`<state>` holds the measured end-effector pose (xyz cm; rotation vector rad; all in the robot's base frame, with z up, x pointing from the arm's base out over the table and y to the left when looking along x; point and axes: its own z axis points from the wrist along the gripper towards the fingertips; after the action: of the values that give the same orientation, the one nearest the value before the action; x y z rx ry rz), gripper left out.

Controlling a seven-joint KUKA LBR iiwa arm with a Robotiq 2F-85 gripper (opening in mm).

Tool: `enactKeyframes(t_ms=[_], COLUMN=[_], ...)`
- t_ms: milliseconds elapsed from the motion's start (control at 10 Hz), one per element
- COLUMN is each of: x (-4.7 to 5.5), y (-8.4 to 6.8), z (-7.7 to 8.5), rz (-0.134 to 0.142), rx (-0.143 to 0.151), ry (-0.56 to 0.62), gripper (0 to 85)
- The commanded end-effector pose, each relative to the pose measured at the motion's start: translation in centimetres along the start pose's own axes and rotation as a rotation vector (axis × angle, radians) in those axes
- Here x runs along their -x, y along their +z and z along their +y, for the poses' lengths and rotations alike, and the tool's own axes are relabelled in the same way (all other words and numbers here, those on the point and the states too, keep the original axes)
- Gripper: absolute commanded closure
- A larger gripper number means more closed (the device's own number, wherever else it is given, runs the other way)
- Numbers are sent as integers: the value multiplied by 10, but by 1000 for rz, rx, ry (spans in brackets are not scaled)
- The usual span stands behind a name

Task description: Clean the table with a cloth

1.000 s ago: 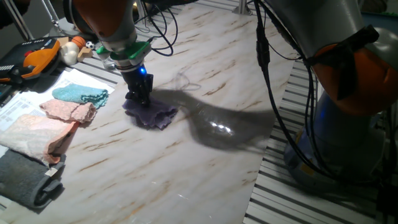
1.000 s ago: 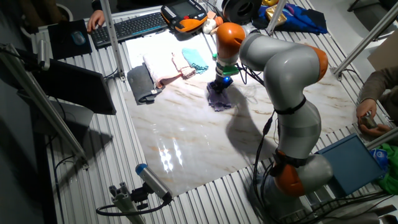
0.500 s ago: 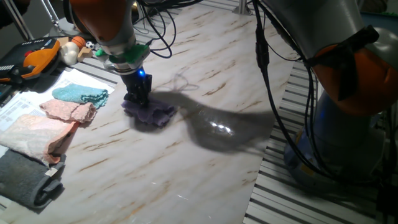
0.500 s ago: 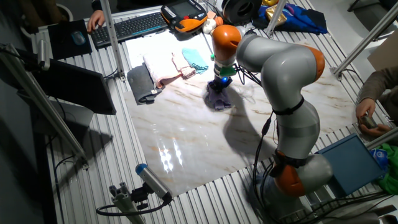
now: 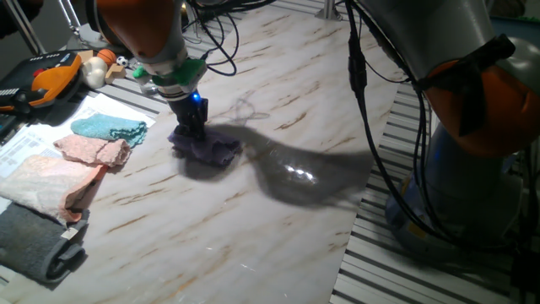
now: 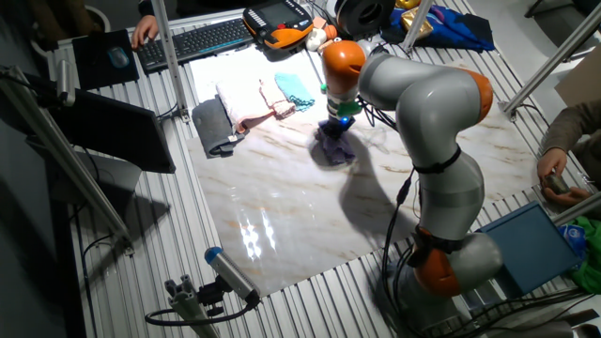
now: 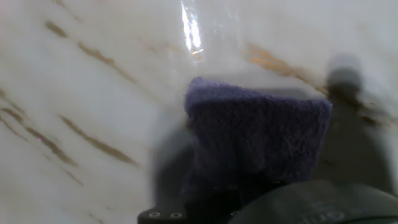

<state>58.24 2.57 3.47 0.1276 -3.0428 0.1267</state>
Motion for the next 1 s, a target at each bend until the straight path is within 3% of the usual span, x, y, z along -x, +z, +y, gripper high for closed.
enactKeyframes(t_ms=[0, 200, 900], x=[-1, -4, -25], y=[0, -2, 9], z=[-10, -24, -71], rz=[0, 4, -28], rx=[0, -9, -49], ry=[-11, -28, -76], gripper=[850, 850, 850])
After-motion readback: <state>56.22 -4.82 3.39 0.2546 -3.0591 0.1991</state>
